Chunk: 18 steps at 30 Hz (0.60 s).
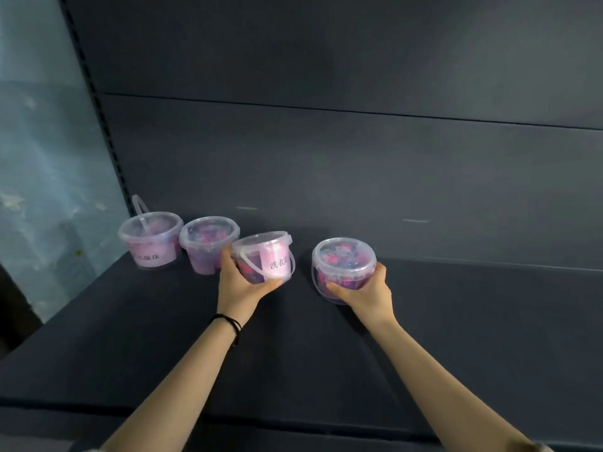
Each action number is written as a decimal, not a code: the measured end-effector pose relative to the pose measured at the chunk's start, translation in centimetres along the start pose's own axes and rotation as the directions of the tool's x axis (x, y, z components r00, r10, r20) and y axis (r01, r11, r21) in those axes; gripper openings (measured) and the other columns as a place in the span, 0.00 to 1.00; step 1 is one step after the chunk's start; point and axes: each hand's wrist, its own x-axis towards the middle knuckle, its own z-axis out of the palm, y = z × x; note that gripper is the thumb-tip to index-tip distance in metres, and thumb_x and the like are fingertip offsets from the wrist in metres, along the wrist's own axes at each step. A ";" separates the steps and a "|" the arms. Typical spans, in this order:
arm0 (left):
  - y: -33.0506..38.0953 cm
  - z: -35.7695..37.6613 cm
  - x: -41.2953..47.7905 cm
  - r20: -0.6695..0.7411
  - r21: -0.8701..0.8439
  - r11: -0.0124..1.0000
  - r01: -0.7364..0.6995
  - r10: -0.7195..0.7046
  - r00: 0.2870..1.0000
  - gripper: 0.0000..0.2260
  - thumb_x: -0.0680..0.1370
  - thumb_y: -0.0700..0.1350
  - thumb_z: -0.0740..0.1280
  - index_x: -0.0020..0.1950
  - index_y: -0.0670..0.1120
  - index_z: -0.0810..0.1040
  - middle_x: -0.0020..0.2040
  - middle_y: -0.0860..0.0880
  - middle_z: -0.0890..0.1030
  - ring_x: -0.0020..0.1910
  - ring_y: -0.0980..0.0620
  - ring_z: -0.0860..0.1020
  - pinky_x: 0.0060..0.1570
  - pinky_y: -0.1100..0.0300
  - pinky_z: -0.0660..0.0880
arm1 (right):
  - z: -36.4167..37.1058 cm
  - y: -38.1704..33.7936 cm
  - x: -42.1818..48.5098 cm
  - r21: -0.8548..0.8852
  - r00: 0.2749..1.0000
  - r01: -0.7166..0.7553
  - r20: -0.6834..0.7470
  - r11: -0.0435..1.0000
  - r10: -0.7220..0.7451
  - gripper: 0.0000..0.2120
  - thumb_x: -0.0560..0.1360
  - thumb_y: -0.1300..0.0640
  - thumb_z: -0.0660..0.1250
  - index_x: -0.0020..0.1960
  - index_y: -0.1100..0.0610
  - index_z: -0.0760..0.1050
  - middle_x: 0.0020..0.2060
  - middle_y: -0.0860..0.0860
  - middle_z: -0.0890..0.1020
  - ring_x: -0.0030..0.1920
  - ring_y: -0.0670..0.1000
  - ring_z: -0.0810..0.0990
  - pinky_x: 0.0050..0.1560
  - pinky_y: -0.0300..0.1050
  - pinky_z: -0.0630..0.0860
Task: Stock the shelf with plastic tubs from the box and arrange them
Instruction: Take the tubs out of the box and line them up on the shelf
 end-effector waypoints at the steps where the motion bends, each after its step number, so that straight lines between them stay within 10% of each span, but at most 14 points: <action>1: -0.2 0.2 0.4 -0.004 0.033 0.999 -0.020 0.021 1.000 0.48 0.60 0.43 0.83 0.73 0.52 0.59 0.67 0.53 0.70 0.65 0.54 0.71 0.59 0.66 0.70 | 0.3 -0.1 0.8 -0.009 1.000 0.000 0.013 1.000 0.001 0.44 0.57 0.44 0.81 0.66 0.49 0.61 0.46 0.36 0.72 0.44 0.39 0.74 0.38 0.31 0.69; 10: -1.7 1.8 2.4 -0.038 0.229 0.973 0.012 -0.003 0.999 0.55 0.59 0.39 0.83 0.77 0.49 0.52 0.72 0.52 0.65 0.70 0.54 0.65 0.69 0.58 0.62 | 2.6 -0.3 4.3 -0.132 0.999 -0.010 0.036 0.991 0.015 0.43 0.58 0.42 0.79 0.65 0.52 0.62 0.51 0.45 0.75 0.55 0.53 0.78 0.55 0.51 0.77; 18: -1.4 3.0 3.5 -0.036 0.379 0.921 0.088 -0.080 0.996 0.60 0.60 0.42 0.83 0.79 0.48 0.44 0.76 0.45 0.62 0.75 0.45 0.62 0.73 0.45 0.61 | 3.0 -1.0 4.5 -0.196 0.999 -0.030 0.024 0.980 0.035 0.42 0.59 0.39 0.78 0.64 0.51 0.62 0.52 0.46 0.76 0.57 0.54 0.77 0.52 0.46 0.73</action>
